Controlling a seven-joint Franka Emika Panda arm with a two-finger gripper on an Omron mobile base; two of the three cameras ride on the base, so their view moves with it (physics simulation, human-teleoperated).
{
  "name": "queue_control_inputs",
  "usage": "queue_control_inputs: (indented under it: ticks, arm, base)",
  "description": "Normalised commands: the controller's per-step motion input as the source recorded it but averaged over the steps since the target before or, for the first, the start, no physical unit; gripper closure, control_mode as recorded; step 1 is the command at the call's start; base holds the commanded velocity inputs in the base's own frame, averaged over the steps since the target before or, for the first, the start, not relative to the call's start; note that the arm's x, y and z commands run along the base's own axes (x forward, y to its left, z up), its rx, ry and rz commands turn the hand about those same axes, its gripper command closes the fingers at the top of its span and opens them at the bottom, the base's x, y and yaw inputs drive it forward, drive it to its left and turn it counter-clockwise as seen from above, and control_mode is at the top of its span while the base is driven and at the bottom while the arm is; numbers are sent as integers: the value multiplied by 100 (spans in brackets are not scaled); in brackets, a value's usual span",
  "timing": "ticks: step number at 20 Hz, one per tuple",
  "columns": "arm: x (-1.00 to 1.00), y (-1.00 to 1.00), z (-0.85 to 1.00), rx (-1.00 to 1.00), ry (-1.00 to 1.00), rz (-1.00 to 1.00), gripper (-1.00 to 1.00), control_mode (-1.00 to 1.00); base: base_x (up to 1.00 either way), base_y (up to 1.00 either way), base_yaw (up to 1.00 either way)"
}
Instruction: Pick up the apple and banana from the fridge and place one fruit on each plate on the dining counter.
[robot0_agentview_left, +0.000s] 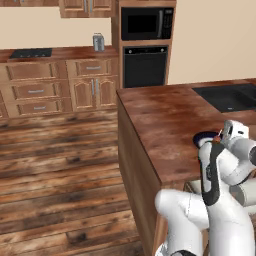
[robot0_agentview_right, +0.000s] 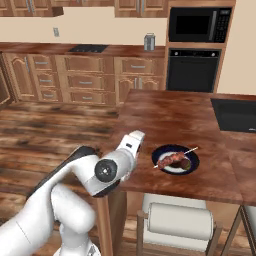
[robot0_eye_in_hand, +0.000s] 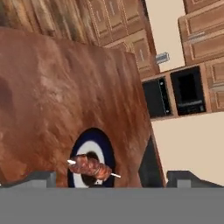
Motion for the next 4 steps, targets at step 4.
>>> queue_control_inputs:
  ticks: [4]
  arm:
    - [-1,100,41,-73,4,4,-100,-100]
  base:
    - [0,0,0]
